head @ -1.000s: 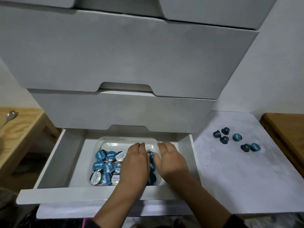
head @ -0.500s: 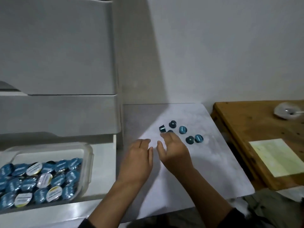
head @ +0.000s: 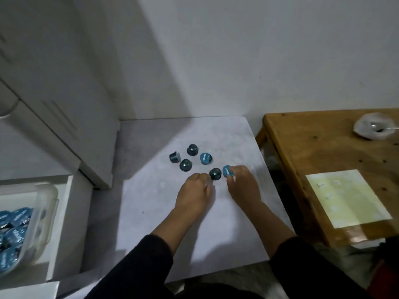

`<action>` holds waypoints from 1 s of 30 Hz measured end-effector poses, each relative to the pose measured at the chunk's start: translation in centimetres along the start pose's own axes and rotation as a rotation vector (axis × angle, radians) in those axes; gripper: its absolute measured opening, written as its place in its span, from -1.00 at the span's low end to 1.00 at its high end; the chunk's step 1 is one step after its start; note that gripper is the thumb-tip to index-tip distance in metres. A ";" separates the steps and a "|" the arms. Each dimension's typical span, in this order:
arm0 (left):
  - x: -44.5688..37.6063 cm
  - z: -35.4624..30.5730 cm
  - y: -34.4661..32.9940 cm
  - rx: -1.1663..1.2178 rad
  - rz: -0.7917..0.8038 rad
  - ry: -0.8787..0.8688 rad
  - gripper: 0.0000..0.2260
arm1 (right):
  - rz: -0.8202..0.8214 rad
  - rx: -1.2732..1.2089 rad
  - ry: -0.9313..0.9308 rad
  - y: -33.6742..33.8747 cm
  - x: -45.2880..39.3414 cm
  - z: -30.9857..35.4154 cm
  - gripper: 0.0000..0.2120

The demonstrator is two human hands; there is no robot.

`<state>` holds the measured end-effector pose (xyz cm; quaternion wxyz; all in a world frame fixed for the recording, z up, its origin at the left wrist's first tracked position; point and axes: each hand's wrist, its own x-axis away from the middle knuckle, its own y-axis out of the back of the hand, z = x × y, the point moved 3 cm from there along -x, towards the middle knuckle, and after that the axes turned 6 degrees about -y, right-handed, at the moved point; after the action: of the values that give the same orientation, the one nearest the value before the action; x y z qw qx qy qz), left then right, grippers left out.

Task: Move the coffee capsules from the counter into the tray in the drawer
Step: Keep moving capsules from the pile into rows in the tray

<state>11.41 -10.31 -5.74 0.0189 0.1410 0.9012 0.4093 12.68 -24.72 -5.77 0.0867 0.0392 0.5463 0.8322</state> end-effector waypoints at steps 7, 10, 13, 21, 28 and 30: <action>-4.3 0.0 -2.9 0.016 -0.037 -0.012 -0.81 | 0.057 -0.042 -0.020 -1.4 -2.3 -2.1 -0.86; -4.9 -0.1 -3.4 0.084 -0.057 -0.025 -0.78 | 0.094 -0.050 0.003 -1.7 -2.7 -2.7 -0.81; -5.0 0.3 -4.1 0.156 -0.095 -0.016 -0.79 | 0.118 -0.090 -0.007 -2.1 -3.0 -3.2 -0.78; -4.5 0.9 -4.1 0.246 -0.164 0.065 -0.81 | 0.145 -0.178 -0.081 -2.5 -2.9 -3.8 -0.76; -5.2 0.9 -4.4 0.219 -0.109 0.080 -0.80 | 0.152 -0.214 -0.126 -2.3 -3.0 -3.6 -0.77; -5.2 0.8 -4.5 0.228 -0.123 0.092 -0.82 | 0.153 -0.215 -0.138 -2.2 -3.0 -3.6 -0.77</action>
<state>15.43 -13.93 -9.99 -0.0136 0.0676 0.9487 0.3086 15.31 -27.68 -9.10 0.0642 0.1281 0.4422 0.8854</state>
